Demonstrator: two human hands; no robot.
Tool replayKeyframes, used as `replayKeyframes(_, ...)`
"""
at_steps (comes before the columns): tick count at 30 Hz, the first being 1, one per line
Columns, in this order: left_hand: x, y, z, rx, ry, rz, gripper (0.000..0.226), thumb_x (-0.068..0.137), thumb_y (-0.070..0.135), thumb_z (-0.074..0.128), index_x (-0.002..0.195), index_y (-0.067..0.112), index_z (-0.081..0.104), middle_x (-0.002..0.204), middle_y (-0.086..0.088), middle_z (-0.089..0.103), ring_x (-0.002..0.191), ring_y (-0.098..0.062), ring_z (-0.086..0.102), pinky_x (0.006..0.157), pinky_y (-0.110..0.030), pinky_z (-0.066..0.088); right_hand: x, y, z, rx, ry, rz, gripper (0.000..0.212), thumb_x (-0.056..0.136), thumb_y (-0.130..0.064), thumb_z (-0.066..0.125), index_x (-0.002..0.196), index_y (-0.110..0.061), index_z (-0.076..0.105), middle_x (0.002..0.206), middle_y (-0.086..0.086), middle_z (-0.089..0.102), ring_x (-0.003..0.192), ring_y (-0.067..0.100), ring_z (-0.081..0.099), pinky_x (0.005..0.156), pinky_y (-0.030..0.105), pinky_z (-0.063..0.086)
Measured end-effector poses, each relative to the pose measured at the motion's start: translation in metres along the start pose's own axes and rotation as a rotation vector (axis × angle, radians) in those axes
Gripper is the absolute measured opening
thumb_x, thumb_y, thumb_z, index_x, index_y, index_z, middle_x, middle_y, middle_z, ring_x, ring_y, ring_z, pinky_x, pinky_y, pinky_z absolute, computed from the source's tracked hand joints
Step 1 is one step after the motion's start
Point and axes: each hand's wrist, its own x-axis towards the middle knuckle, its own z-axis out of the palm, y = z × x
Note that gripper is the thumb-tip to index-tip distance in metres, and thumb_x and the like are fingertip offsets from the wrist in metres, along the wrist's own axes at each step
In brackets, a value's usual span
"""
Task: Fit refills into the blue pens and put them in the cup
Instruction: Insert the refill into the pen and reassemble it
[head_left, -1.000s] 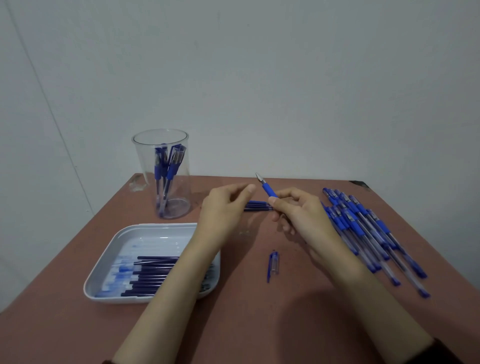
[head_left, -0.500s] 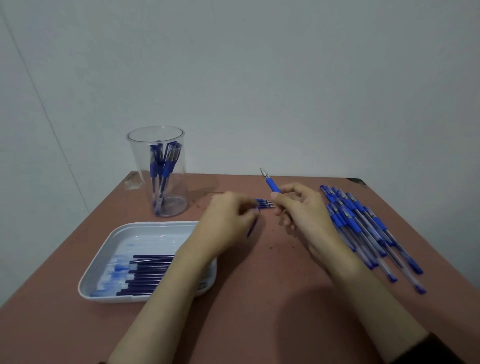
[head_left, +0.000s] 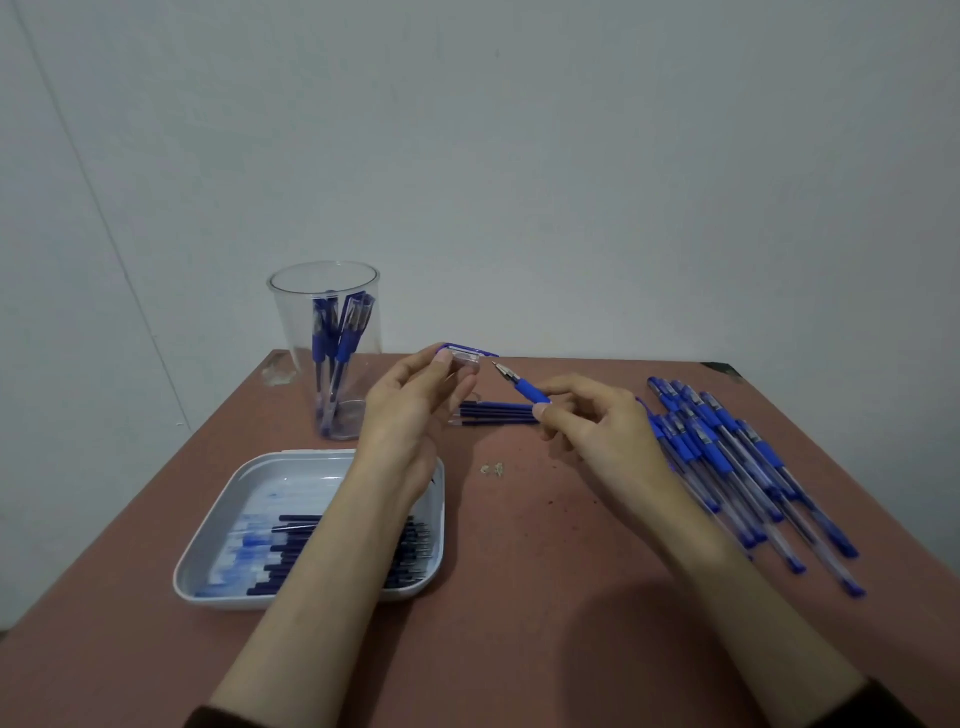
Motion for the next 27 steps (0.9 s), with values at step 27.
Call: replayKeyframes(27, -0.009, -0.013, 0.008, 0.349, -0.101, 0.176, 0.008, 0.09, 0.0, 0.058, 0.082, 0.001, 0.055, 0.066, -0.007, 0.069, 0.065, -0.013, 0.069, 0.067, -0.022, 0.057, -0.006, -0.004, 0.002, -0.271, 0.143, -0.173, 0.005, 0.083, -0.011, 0.072, 0.084, -0.016, 0.07, 0.076, -0.013, 0.069, 0.071, 0.002, 0.062, 0.064, 0.016, 0.048)
